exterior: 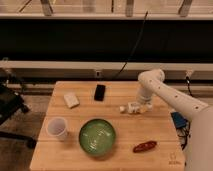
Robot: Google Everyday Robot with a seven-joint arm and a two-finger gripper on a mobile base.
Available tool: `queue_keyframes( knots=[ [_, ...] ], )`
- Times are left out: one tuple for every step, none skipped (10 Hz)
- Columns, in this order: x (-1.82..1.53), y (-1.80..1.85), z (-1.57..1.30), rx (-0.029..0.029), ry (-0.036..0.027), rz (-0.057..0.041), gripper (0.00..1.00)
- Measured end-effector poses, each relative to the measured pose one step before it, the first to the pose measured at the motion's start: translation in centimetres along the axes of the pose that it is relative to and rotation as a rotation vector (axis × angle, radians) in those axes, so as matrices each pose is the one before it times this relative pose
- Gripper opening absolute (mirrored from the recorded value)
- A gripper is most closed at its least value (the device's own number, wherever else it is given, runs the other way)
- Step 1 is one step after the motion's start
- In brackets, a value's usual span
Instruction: Place the bottle in the ceramic bowl
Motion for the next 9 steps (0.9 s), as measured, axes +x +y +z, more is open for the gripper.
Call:
queue_keyframes(
  knots=[
    [0.416, -0.031, -0.066, -0.00072, 0.00469, 0.00249, 0.05],
    [0.187, 0.109, -0.117, -0.0033, 0.00417, -0.00554, 0.04],
    [-0.342, 0.08, -1.015, -0.00208, 0.00114, -0.00853, 0.04],
    [-0.239, 0.055, -0.576, -0.00277, 0.00081, -0.00543, 0.04],
    [-0.12, -0.051, -0.41, 0.00199, 0.00072, -0.00219, 0.04],
    [0.165, 0.003, -0.12, 0.00022, 0.00139, 0.0009, 0.04],
    [0.222, -0.101, 0.013, -0.00009, 0.00275, -0.00081, 0.04],
    [0.069, 0.145, -0.036, -0.0036, 0.00472, -0.00408, 0.04],
    [-0.187, 0.178, -0.237, -0.00144, 0.00153, -0.00209, 0.04]
  ],
)
